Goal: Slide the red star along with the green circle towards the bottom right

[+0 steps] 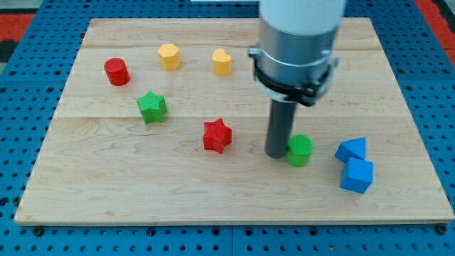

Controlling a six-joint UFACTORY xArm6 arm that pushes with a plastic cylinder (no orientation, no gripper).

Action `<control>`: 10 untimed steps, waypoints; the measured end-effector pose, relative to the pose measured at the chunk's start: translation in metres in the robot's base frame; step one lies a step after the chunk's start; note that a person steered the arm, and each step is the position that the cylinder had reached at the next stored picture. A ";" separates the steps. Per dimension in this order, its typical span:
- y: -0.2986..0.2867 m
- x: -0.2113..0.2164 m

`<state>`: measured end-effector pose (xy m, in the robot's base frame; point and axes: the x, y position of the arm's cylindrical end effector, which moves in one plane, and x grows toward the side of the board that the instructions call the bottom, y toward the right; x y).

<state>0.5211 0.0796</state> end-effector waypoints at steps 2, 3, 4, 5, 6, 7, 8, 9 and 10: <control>-0.046 0.013; -0.139 0.009; -0.135 -0.036; -0.086 -0.034; -0.066 -0.053; -0.057 -0.056; -0.033 0.008; -0.022 0.012; -0.037 -0.015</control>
<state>0.5066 0.0431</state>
